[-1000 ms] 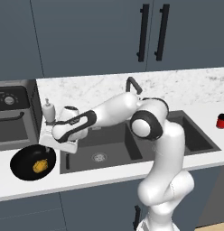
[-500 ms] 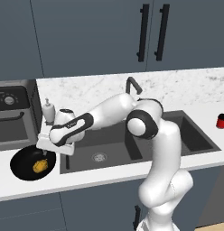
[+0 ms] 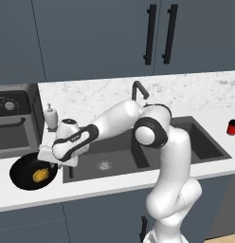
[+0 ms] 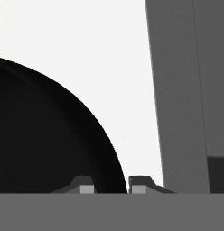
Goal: Pick the squash from the sink and place it in the bowl. Then pick the bowl and place it in the microwave. Then close the microwave door and press the start button.
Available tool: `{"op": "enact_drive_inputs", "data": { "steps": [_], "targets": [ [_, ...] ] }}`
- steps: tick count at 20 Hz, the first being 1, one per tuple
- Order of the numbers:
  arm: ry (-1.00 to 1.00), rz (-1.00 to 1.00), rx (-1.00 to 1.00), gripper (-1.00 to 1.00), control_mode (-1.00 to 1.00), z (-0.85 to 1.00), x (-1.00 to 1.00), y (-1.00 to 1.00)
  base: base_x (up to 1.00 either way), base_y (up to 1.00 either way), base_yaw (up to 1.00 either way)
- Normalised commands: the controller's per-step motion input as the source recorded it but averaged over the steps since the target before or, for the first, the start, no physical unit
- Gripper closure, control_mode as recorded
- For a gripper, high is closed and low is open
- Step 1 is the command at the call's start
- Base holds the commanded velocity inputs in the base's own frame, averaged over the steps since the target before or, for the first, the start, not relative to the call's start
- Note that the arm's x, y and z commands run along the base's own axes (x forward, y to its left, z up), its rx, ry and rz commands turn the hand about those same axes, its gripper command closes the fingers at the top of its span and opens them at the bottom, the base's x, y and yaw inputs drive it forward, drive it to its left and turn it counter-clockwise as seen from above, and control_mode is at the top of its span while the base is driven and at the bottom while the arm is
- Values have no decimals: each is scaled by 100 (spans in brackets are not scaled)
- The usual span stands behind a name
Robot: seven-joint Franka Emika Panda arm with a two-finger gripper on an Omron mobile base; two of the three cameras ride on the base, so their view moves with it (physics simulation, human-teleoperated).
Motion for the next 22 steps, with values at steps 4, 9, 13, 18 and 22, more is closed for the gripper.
{"op": "enact_drive_inputs", "data": {
  "steps": [4,9,13,18,22],
  "targets": [
    [-9,0,0,100,-100,35,-48,-1,0,0,0],
    [-8,-2,1,100,-100,57,-64,-42,0,0,0],
    [-3,-2,2,100,-100,66,-67,-78,0,0,0],
    [0,-1,4,100,-100,77,-55,-100,0,0,0],
    [0,0,1,100,-100,85,-46,-100,0,0,0]
  ]
}}
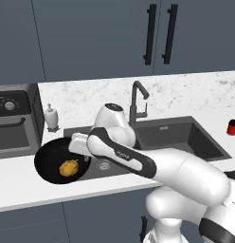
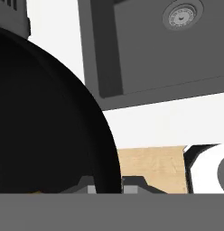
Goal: Pick the squash from the sink and place it in the bowl. Then pick the bowl and place it in the microwave. Then close the microwave door and press the start button.
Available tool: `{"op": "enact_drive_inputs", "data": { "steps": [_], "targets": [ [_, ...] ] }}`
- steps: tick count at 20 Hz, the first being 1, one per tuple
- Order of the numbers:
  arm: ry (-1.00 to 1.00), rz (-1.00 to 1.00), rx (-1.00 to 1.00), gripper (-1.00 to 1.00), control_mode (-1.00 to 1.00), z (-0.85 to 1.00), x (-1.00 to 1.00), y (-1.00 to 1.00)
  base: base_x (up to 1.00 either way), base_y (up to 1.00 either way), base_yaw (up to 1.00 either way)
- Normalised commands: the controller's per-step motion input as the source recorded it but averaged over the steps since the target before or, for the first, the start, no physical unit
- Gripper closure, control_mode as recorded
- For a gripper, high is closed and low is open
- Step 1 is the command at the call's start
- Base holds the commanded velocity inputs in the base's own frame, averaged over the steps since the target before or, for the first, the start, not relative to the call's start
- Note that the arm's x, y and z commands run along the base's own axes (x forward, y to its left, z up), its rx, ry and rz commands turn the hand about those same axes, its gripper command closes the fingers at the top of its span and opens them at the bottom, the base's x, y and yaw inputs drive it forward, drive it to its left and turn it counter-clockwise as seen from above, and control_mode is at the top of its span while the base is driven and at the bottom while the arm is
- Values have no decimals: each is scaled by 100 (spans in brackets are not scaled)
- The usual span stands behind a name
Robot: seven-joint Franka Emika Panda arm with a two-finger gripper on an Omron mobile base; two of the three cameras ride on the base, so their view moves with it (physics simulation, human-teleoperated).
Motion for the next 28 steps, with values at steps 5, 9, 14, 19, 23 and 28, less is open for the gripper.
{"op": "enact_drive_inputs", "data": {
  "steps": [5,9,14,19,23,28],
  "targets": [
    [0,0,0,100,-100,88,-35,-100,0,0,0],
    [3,-3,1,100,-100,68,-13,-100,0,0,0],
    [8,-11,4,100,-100,22,0,-100,0,0,0],
    [2,-15,0,100,-100,0,1,-59,0,0,0],
    [0,-4,0,100,-100,-1,0,-5,0,0,0],
    [0,0,0,100,-100,0,0,0,0,0,0]
  ]
}}
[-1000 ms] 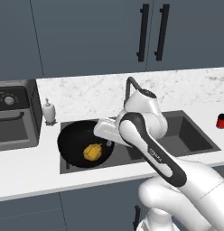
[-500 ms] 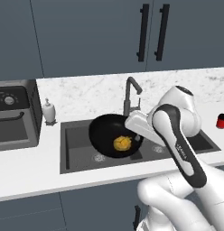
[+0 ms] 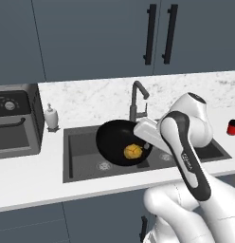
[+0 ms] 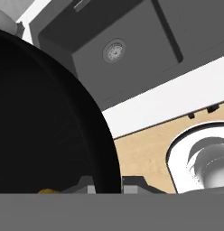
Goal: Pick the squash from the sink and place it in the bowl. Then pick the bowl and place it in the microwave. Then close the microwave door and press the start button.
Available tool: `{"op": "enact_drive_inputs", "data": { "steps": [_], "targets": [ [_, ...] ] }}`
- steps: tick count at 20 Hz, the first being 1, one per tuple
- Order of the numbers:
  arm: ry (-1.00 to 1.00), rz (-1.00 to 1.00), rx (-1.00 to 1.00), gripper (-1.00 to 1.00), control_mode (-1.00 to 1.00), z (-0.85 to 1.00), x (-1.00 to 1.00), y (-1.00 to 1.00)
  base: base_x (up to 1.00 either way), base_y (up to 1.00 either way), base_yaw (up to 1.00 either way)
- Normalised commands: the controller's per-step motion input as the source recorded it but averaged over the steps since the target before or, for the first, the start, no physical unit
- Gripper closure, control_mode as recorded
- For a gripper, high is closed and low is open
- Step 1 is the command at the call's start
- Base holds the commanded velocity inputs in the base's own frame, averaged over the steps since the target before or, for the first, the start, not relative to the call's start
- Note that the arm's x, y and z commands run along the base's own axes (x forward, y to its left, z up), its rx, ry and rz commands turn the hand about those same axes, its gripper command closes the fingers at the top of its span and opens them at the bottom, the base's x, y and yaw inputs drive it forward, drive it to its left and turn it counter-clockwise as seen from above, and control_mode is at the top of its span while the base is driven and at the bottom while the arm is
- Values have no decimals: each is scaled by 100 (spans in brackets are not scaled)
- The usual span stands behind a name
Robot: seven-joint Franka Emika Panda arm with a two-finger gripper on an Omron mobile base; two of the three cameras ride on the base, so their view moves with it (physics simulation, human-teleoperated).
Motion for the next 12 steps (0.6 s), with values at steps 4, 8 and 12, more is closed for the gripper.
{"op": "enact_drive_inputs", "data": {
  "steps": [4,8,12],
  "targets": [
    [-1,-1,0,100,100,0,-6,0,-12,0,-8],
    [0,0,0,100,100,0,0,0,-48,0,-61],
    [0,0,0,100,100,0,0,0,-33,7,-85]
  ]
}}
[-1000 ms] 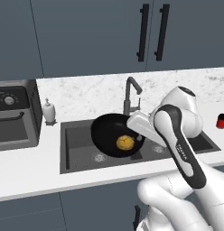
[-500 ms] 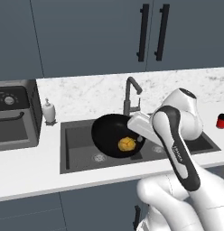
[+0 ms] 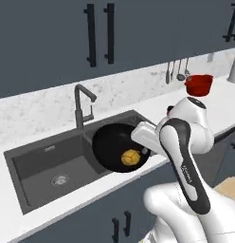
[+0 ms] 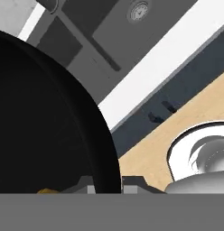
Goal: Pick the squash from the sink and place it in the bowl. Then pick the bowl and place it in the microwave. Then close the microwave door and press the start button.
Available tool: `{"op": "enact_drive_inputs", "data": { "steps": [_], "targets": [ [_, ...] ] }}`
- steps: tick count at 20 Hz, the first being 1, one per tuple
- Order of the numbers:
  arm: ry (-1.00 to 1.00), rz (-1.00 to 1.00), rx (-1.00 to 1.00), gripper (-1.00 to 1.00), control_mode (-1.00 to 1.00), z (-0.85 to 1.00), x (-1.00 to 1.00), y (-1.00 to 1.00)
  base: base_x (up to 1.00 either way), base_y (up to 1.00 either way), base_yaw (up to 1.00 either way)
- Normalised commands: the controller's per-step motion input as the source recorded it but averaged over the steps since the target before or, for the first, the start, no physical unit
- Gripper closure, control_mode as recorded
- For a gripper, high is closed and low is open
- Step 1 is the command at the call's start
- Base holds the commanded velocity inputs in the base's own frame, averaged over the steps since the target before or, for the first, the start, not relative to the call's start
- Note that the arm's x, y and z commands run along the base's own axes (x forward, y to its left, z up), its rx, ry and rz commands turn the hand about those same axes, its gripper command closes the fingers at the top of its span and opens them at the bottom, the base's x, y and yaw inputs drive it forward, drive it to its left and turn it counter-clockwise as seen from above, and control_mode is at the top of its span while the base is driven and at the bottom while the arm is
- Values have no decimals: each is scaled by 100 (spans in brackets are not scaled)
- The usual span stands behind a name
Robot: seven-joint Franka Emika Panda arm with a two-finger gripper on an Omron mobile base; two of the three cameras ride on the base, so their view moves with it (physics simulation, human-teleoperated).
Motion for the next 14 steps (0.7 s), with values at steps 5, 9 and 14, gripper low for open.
{"op": "enact_drive_inputs", "data": {
  "steps": [5,9,14],
  "targets": [
    [0,0,0,100,100,0,0,0,-9,2,-95],
    [0,0,0,100,100,0,0,0,0,0,-97],
    [0,0,0,100,100,0,0,0,16,-15,-90]
  ]
}}
